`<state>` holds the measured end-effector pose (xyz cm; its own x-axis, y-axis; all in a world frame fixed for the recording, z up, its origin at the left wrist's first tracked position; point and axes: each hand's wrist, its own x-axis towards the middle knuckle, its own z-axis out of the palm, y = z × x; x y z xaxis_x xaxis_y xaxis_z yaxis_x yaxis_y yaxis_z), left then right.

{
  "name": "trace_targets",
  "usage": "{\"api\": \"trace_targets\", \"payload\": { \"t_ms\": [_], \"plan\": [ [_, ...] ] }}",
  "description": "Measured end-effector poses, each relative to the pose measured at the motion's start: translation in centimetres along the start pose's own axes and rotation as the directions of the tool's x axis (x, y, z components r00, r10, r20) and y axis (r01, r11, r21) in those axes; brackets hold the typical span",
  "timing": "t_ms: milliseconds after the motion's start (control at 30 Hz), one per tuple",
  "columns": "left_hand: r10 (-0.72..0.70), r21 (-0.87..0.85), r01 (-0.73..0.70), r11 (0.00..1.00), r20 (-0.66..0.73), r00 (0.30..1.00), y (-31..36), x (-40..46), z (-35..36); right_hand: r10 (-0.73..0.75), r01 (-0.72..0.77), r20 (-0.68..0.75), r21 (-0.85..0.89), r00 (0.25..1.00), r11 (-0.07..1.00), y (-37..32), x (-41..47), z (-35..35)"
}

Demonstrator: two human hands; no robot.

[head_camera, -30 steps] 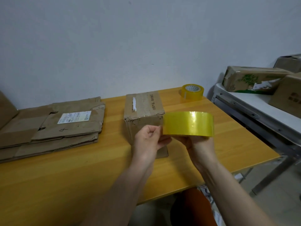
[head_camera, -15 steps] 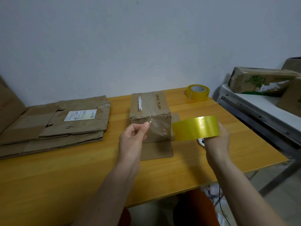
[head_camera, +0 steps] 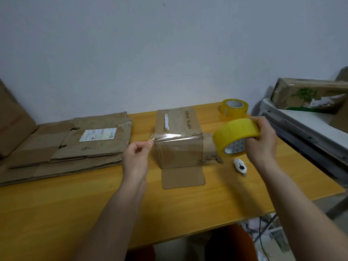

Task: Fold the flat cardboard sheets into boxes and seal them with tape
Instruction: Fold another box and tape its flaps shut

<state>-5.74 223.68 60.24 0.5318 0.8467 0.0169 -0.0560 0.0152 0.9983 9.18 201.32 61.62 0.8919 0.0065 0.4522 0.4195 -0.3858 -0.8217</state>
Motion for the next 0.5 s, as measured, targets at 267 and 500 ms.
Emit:
{"api": "trace_targets", "payload": {
  "t_ms": [267, 500],
  "plan": [
    [-0.070, 0.017, 0.070, 0.997, -0.032, 0.997, 0.6, 2.0, 0.3, -0.056, 0.061, 0.055, -0.102, 0.997, 0.993, -1.3, 3.2, 2.0],
    [-0.160, 0.041, 0.161, 0.986, -0.024, 0.987, -0.5, 3.0, 0.4, -0.115, 0.133, 0.100, -0.198, 0.988, 0.971, -0.5, 4.2, 3.4]
  ]
}}
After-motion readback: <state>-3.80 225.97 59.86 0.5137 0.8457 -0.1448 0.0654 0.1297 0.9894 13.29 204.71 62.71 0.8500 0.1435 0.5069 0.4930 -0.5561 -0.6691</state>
